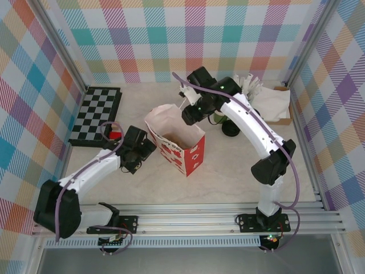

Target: Pack the takeout coffee

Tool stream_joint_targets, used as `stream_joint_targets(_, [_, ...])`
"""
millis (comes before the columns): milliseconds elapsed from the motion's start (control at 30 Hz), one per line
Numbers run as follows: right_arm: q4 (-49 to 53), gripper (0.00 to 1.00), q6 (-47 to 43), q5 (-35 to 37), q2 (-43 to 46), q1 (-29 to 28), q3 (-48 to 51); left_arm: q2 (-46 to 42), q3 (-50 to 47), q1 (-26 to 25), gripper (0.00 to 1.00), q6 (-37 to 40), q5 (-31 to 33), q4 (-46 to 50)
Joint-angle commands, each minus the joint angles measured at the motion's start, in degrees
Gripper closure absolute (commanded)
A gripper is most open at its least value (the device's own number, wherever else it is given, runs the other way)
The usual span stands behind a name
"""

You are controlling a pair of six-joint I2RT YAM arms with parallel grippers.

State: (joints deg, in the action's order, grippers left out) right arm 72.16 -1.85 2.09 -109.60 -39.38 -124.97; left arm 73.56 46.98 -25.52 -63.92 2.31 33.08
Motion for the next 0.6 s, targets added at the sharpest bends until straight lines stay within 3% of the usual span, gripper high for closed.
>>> stream_joint_targets(0, [-3.1,0.67,1.8,-0.9,3.0,0.1,3.7,2.4,3.4,-1.6,0.0,-1.2,-1.1,-2.2])
stream_joint_targets(267, [-3.1,0.86,12.1,2.2,6.7,-0.7,8.4,6.3,4.9,-1.6,0.0,-1.3,5.4,-3.4])
stream_joint_targets(567, [-0.6,0.86,26.2,6.6,8.6,-1.0,10.6,14.5,11.7,-0.3,0.0,2.6,4.6,-3.5])
